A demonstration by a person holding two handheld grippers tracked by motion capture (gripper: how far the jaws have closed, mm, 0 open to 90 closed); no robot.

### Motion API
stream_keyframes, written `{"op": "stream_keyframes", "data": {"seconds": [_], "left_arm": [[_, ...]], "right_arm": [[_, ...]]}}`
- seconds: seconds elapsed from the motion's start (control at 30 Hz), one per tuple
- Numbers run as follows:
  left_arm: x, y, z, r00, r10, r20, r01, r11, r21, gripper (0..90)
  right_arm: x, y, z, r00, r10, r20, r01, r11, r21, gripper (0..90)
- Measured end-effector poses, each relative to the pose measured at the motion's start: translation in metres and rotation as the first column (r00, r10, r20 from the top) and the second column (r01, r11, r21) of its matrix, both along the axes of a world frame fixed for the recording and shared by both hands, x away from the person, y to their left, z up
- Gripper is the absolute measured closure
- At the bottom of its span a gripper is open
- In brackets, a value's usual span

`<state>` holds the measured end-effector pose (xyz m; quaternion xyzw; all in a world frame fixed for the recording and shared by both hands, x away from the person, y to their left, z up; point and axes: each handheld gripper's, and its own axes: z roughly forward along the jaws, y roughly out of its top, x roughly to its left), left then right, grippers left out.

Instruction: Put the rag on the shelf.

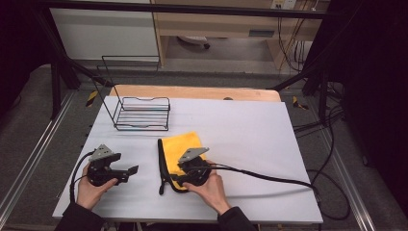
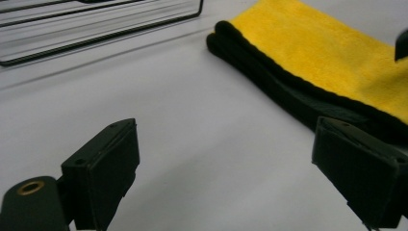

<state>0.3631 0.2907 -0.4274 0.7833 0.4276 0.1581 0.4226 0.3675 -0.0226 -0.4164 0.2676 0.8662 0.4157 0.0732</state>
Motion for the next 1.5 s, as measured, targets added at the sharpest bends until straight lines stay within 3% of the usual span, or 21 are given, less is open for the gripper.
{"op": "stream_keyframes", "data": {"seconds": [0.2,0.23,0.27,0.47,0.67,0.87,1.1,1.37,1.5], "left_arm": [[-0.002,-0.034,0.007,0.9991,-0.036,-0.023,0.036,0.9993,0.009,10.1],[0.0,-0.05,0.007,0.9983,-0.044,-0.038,0.045,0.9988,0.021,10.3],[0.0,-0.05,0.007,0.9983,-0.044,-0.038,0.045,0.9988,0.021,11.0],[0.007,-0.095,-0.004,0.9911,-0.07,-0.113,0.076,0.9958,0.051,15.3],[0.008,-0.113,-0.017,0.9853,-0.051,-0.163,0.06,0.9969,0.051,24.6],[0.002,-0.112,-0.021,0.986,-0.02,-0.165,0.027,0.9986,0.044,29.5],[-0.001,-0.118,-0.022,0.9884,-0.001,-0.152,0.01,0.9981,0.061,33.2],[-0.003,-0.122,-0.022,0.9867,0.003,-0.162,0.003,0.9994,0.034,49.9],[-0.003,-0.126,-0.022,0.9859,0.0,-0.167,0.006,0.9994,0.034,57.8]], "right_arm": [[0.015,-0.056,0.004,0.9927,-0.116,0.034,0.116,0.993,-0.006,42.5],[0.017,-0.064,0.002,0.9904,-0.135,0.031,0.135,0.991,-0.011,42.4],[0.018,-0.071,0.0,0.9888,-0.147,0.024,0.147,0.989,-0.01,42.1],[0.016,-0.096,-0.018,0.9834,-0.181,-0.014,0.181,0.983,-0.005,42.6],[0.018,-0.099,-0.03,0.9812,-0.192,-0.024,0.191,0.981,-0.025,49.3],[0.016,-0.098,-0.037,0.9795,-0.197,-0.041,0.196,0.98,-0.037,57.2],[0.014,-0.097,-0.037,0.9801,-0.192,-0.05,0.192,0.981,-0.013,57.2],[0.014,-0.095,-0.04,0.9781,-0.203,-0.044,0.203,0.979,-0.007,61.6],[0.014,-0.094,-0.04,0.9763,-0.204,-0.073,0.205,0.979,0.007,71.7]]}}
